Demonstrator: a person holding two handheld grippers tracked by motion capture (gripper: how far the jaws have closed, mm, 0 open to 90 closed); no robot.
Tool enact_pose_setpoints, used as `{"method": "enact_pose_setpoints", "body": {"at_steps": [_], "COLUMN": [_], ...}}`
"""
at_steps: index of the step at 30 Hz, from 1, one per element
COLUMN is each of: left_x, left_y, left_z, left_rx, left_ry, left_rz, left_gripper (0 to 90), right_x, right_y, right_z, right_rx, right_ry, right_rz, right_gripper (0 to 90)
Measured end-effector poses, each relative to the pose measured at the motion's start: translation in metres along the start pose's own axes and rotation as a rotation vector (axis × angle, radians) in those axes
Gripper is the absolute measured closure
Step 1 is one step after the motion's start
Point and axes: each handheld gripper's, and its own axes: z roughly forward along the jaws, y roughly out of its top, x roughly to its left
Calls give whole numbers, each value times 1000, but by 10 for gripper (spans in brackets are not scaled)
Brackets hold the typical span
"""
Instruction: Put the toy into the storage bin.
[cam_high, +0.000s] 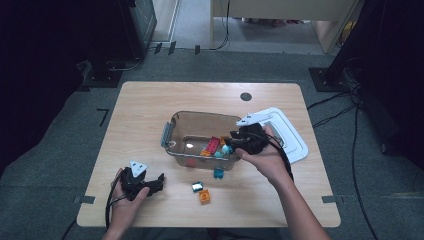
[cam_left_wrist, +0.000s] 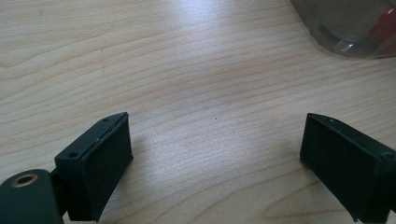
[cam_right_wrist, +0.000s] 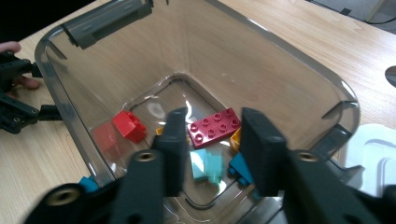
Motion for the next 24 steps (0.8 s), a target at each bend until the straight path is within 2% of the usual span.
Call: {"method": "enact_pose_setpoints", "body": {"at_steps": [2, 8, 15, 18, 24], "left_x": [0, 0, 0, 0, 0], "left_y": [0, 0, 0, 0, 0], "left_z": [0, 0, 0, 0, 0], "left_rx": [0, 0, 1, 1, 2], "left_ry": [0, -1, -1, -1, -1], "left_rz": [0, 0, 0, 0, 0], "left_gripper": [88, 88, 88, 87, 88], "right_x": [2, -2, -12, -16, -17], "right_y": [0, -2, -18, -33, -65], "right_z": [1, -12, -38, -47, -52], "right_rx": [-3, -31, -69, -62, -41], "right_ry": [-6, -18, -76, -89, -108], "right_rz": [-12, 5, 65, 87, 129], "right_gripper": [537, 355, 188, 144, 141]}}
